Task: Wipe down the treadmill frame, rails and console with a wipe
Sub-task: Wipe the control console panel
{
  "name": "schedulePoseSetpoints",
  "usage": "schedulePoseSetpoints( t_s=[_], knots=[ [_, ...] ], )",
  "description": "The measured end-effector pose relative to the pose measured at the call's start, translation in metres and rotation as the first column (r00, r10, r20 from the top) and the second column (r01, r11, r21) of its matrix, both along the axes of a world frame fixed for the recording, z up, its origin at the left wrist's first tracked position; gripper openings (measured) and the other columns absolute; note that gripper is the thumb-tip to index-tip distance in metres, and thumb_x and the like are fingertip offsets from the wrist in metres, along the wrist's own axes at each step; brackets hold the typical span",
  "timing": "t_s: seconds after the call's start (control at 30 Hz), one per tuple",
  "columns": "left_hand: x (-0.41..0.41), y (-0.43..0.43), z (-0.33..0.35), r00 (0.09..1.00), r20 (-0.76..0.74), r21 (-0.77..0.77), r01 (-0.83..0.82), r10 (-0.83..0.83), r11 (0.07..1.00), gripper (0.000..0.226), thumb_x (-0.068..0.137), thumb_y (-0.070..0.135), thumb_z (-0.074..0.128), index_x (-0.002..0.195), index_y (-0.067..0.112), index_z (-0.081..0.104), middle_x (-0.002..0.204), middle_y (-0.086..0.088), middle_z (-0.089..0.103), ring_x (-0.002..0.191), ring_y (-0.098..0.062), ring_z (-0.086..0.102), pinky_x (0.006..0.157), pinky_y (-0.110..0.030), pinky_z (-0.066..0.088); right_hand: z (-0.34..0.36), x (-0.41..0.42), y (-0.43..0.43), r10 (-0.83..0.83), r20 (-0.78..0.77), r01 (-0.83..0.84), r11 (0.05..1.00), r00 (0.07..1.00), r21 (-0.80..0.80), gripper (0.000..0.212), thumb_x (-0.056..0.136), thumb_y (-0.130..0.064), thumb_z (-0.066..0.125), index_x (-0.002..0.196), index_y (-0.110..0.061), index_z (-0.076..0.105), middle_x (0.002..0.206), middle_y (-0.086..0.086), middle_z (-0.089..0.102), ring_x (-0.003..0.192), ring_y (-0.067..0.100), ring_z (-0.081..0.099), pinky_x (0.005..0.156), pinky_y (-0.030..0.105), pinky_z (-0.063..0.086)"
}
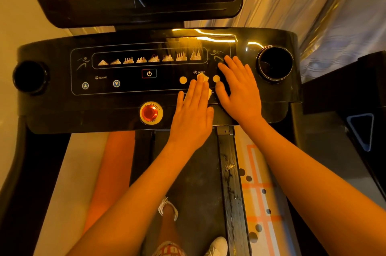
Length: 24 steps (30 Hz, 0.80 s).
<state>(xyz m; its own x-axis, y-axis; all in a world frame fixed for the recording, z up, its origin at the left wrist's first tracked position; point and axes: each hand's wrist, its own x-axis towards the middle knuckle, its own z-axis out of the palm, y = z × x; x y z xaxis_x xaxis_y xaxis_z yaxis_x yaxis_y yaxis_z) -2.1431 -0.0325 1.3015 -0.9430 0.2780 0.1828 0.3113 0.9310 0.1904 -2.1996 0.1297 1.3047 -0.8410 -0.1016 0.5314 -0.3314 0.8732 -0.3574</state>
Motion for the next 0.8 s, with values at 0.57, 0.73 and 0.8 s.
schedulePoseSetpoints(
  t_s=[0.57,0.73,0.8],
  knots=[
    [-0.047,-0.077,0.028,0.968,-0.047,0.058,-0.245,0.248,0.968,0.061,0.108,0.035,0.023,0.162,0.014,0.003,0.17,-0.006,-0.003,0.156,-0.024,-0.005,0.125,-0.052,0.005,-0.01,0.07,-0.069,0.181,0.181,-0.213,0.961,0.967,0.175,0.065,0.107,-0.044,0.031,0.162,-0.011,0.023,0.171,0.01,0.013,0.159,0.022,0.0,0.127,0.042,-0.006],
    [-0.048,-0.078,0.022,0.966,-0.081,0.041,-0.244,0.247,0.969,0.061,0.108,0.038,0.023,0.162,0.015,0.007,0.17,-0.007,0.0,0.156,-0.025,-0.002,0.124,-0.051,0.006,-0.023,0.078,-0.07,0.135,0.206,-0.185,0.952,0.969,0.246,0.071,0.108,-0.048,0.03,0.163,-0.008,0.011,0.171,0.011,-0.001,0.158,0.023,-0.01,0.126,0.04,-0.012],
    [-0.047,-0.081,0.022,0.968,-0.089,0.042,-0.23,0.233,0.972,0.061,0.109,0.038,0.024,0.162,0.016,0.006,0.17,-0.006,0.0,0.156,-0.024,-0.003,0.124,-0.05,0.004,-0.02,0.078,-0.067,0.129,0.191,-0.177,0.948,0.973,0.265,0.071,0.108,-0.048,0.029,0.163,-0.008,0.008,0.171,0.011,-0.003,0.158,0.024,-0.011,0.127,0.042,-0.01]
  ],
)
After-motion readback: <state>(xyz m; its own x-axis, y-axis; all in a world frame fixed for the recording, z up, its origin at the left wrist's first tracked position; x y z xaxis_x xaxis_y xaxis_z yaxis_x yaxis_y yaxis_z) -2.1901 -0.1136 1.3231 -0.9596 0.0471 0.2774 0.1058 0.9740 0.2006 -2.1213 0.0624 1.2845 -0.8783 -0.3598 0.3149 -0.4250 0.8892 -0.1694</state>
